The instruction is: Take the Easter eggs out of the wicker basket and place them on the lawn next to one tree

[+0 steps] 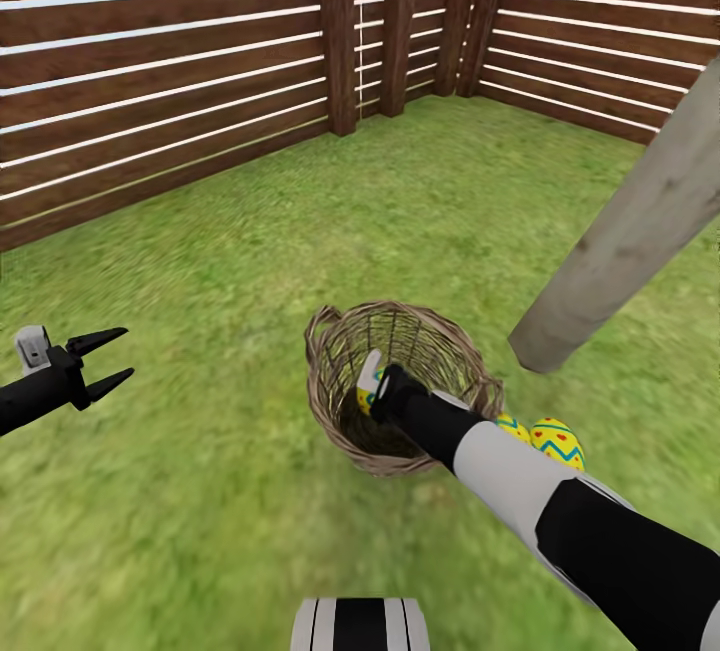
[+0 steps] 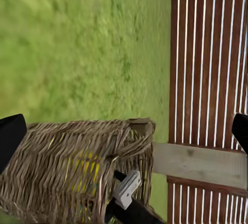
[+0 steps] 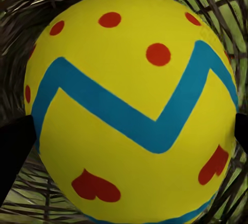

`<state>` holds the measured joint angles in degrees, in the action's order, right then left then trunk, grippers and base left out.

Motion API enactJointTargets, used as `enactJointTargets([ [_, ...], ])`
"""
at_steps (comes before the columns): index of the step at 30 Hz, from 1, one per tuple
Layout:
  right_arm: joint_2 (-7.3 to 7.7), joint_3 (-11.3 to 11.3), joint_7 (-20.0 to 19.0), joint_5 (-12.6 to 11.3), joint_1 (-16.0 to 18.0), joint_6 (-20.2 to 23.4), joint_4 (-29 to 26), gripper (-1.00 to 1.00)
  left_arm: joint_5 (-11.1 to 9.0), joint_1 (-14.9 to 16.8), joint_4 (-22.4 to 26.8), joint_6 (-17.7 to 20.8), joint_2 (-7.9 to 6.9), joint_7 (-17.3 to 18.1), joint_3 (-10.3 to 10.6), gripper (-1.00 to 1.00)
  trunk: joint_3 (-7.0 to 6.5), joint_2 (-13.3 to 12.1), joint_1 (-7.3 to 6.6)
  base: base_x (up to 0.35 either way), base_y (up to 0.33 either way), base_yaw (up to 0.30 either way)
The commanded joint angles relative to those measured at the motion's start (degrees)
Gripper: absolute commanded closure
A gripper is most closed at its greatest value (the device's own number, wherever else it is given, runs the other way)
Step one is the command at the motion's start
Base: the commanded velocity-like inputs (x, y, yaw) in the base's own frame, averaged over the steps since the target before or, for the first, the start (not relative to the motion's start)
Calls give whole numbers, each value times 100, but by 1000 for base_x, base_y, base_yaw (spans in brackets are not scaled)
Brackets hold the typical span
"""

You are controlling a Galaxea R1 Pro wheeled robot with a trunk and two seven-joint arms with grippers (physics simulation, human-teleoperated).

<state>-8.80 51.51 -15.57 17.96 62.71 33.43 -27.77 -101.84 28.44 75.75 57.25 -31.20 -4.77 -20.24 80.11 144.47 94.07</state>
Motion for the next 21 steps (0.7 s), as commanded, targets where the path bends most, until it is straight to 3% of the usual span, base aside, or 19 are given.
enactJointTargets([
  [1,18,17,-43,58,4,23,-17,100,-47,3,1,23,0,-49,-6,-100,-19,0,-3,-4,0,0],
  [9,185,0,-48,41,4,23,-314,100,-47,3,5,23,0,-49,-7,-100,-196,-11,-24,-6,0,0],
  [11,384,-47,-64,27,4,23,-548,100,-47,3,2,23,0,-50,-6,-100,-240,-13,-29,-81,0,0],
  [13,480,-97,-79,17,4,27,-675,100,-47,3,1,23,0,-50,1,-100,-285,-16,-34,-235,0,0],
  [19,517,-123,-87,14,4,32,-712,100,-47,3,1,23,0,-50,6,-100,-417,-24,-50,-134,0,0],
  [21,512,-346,-87,22,4,26,-724,100,-47,3,1,23,0,-50,3,-100,-462,-27,-55,-16,0,0],
])
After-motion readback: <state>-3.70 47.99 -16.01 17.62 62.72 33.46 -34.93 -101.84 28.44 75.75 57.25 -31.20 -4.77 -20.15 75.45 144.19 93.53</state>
